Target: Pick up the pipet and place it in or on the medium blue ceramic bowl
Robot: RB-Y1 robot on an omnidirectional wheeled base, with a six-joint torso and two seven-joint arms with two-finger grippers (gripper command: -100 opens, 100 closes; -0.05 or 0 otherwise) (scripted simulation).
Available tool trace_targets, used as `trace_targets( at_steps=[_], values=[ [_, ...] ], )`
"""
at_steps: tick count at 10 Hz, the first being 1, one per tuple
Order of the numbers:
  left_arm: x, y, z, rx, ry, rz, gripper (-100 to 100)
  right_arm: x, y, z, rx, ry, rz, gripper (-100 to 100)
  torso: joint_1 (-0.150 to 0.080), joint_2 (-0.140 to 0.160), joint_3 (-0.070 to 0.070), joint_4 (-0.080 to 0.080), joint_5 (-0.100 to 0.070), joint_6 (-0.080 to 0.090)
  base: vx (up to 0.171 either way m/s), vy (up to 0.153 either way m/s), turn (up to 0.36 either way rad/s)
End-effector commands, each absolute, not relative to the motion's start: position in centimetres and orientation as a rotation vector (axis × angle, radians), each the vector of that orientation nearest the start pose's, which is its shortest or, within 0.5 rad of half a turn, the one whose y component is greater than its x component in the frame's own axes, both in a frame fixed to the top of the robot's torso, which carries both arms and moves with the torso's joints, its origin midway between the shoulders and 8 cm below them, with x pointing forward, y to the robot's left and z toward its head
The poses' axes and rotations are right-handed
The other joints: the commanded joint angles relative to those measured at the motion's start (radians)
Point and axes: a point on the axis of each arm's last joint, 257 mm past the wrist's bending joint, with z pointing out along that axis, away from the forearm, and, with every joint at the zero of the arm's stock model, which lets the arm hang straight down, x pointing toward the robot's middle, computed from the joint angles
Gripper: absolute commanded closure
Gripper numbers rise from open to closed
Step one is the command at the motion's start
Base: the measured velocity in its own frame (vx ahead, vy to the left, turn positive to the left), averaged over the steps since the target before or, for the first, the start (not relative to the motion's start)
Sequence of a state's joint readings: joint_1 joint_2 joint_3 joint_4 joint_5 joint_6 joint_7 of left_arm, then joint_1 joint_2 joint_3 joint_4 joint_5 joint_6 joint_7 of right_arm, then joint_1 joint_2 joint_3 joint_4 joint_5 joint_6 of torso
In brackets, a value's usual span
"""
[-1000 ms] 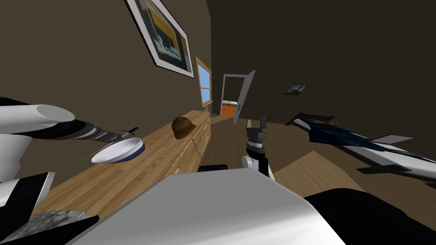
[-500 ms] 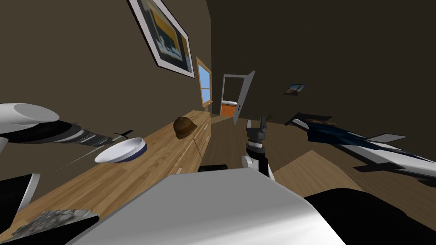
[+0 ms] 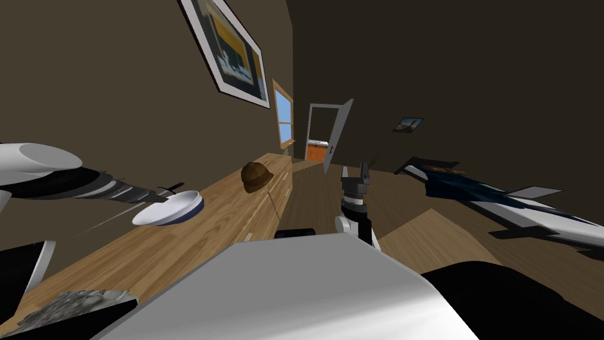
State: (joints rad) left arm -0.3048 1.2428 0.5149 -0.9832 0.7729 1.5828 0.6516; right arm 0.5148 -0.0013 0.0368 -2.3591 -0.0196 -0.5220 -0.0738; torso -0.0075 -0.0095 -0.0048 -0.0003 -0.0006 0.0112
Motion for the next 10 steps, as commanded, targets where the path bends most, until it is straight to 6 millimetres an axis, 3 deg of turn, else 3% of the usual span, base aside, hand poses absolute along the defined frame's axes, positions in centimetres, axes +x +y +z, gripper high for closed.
trace_targets(
  at_steps=[1, 2, 10],
  values=[
    [32.0, 72.6, -12.8, -2.779, 0.304, -0.376, 0, 32.3, -26.7, 5.8, 0.628, 0.521, 1.436, 0, 0.0, 0.0, 0.0, 0.0, 0.0, 0.0, 0.0, 0.0, 0.0],
    [31.3, 72.6, -12.4, -2.782, 0.295, -0.379, -100, 32.3, -26.7, 5.8, 0.628, 0.521, 1.436, 0, 0.0, 0.0, 0.0, 0.0, 0.0, 0.0, 0.009, 0.005, -0.02],
    [26.2, 72.9, -8.1, -2.786, 0.252, -0.391, -100, 32.3, -26.7, 5.8, 0.628, 0.521, 1.436, 0, 0.001, -0.002, -0.001, 0.0, 0.0, 0.0, 0.029, 0.014, -0.023]
  ],
)
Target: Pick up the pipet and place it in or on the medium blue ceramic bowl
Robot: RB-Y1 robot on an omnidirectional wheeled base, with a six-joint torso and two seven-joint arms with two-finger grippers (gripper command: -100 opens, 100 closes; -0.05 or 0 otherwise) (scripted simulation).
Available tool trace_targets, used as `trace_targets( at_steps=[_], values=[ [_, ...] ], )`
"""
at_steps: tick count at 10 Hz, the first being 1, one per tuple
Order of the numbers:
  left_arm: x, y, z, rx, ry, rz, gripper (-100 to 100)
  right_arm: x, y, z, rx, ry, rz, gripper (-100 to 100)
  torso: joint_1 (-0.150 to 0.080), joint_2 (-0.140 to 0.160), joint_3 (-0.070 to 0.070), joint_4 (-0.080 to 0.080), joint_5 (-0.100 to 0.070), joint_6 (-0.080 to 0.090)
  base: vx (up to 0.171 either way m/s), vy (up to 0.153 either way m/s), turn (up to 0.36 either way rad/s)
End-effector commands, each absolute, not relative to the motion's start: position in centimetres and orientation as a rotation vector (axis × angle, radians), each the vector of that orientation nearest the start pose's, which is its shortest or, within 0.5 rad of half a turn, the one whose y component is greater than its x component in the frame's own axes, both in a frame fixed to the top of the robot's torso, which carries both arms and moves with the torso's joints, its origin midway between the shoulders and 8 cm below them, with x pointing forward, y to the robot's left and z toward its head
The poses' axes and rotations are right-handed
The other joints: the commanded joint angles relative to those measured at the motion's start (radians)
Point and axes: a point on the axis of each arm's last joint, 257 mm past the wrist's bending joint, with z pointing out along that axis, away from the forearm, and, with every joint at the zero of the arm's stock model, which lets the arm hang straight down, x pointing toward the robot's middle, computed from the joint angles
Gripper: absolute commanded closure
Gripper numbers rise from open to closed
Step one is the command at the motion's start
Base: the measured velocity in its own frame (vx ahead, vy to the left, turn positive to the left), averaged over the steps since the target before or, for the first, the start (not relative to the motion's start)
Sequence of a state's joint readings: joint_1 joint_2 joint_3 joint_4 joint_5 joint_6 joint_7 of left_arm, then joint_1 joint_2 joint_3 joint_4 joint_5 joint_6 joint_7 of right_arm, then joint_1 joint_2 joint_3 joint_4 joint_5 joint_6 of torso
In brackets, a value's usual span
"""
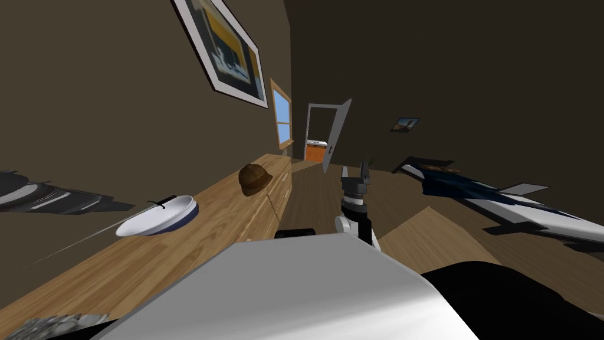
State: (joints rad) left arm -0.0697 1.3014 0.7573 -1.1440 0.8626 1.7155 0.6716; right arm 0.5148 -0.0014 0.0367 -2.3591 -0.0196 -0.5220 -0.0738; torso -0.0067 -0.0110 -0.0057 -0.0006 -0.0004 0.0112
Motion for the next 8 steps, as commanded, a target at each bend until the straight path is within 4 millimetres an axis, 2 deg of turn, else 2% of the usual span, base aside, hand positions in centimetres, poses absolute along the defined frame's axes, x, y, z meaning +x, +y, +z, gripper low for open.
trace_targets(
  at_steps=[1, 2, 3, 8],
  values=[
    [25.54, 72.9, -7.48, -2.784, 0.251, -0.39, -100, 32.34, -26.74, 5.81, 0.628, 0.521, 1.436, 0, 0.0, 0.0, 0.0, 0.0, 0.0, 0.0, 0.024, 0.009, -0.021],
    [25.91, 72.9, -7.95, -2.784, 0.252, -0.391, -100, 32.34, -26.74, 5.81, 0.628, 0.521, 1.436, 0, 0.0, 0.0, 0.0, 0.0, 0.0, 0.0, 0.011, 0.004, -0.002],
    [25.83, 72.85, -7.89, -2.785, 0.251, -0.39, 0, 32.34, -26.74, 5.81, 0.628, 0.521, 1.436, 0, -0.001, 0.001, 0.0, 0.0, 0.0, 0.0, 0.0, 0.0, 0.0],
    [25.84, 72.86, -7.89, -2.785, 0.251, -0.39, 0, 32.34, -26.74, 5.81, 0.628, 0.521, 1.436, 0, -0.001, 0.001, 0.001, 0.0, 0.0, 0.0, 0.0, 0.0, 0.0]
  ],
)
